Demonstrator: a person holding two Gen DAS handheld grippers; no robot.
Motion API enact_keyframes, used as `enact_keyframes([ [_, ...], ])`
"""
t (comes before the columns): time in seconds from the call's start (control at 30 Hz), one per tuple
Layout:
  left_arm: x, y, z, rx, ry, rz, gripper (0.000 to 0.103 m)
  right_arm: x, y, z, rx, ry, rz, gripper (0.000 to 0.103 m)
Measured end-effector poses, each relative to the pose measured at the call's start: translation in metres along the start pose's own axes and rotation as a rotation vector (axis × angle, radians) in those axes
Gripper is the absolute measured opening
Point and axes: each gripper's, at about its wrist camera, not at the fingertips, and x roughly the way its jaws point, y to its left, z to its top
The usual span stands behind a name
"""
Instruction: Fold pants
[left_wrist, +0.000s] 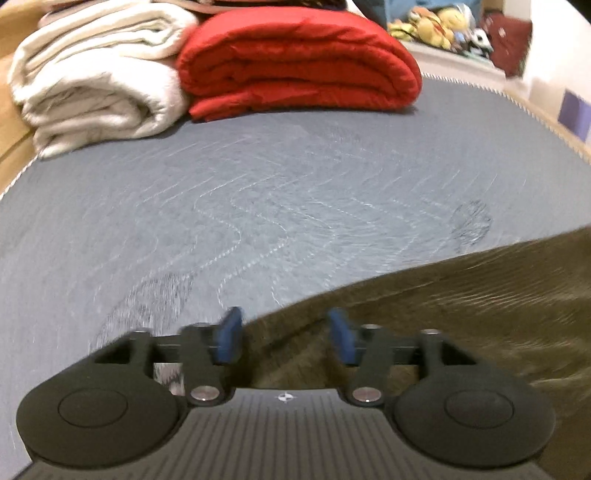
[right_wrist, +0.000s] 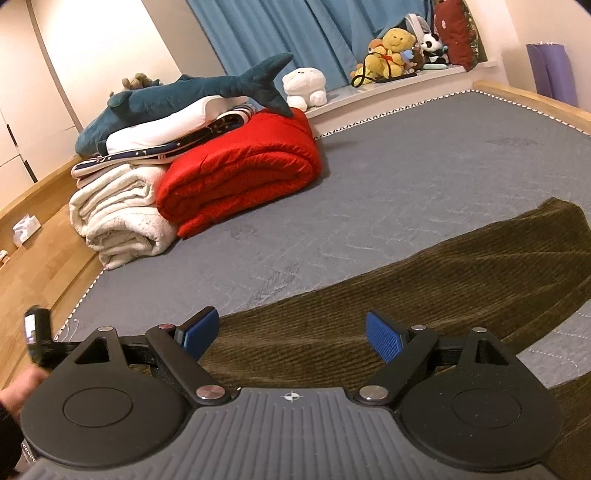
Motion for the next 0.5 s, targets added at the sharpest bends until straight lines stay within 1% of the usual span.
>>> enact_keyframes([
  [0.17,0.041,0.003,0.008,0.047,0.062,-0.065,0.07,-0.002,-0.005,0.003,-0.016,-0.007,-0.023,0.088],
  [0.23,0.053,0.0,0.01,0.085,0.079,-0.072,0.07,-0.002,-0.01,0.006,-0.013,-0.009,-0.041,0.088],
  [0.33,0.063,0.001,0.01,0.096,0.086,-0.086,0.069,-0.002,-0.019,0.009,0.005,-0.013,-0.073,0.088],
  [0.37,0.062,-0.001,0.009,0.097,0.083,-0.092,0.059,-0.002,-0.023,0.01,0.012,-0.013,-0.086,0.088],
  [0.4,0.062,-0.002,0.008,0.101,0.082,-0.104,0.035,-0.002,-0.026,0.011,0.022,-0.011,-0.099,0.088],
  [0.43,0.061,-0.005,0.008,0.11,0.085,-0.112,0.024,-0.001,-0.029,0.012,0.029,-0.009,-0.111,0.088],
  [0.5,0.051,-0.013,0.004,0.163,0.072,-0.084,0.01,0.0,-0.035,0.013,0.044,-0.003,-0.14,0.088],
])
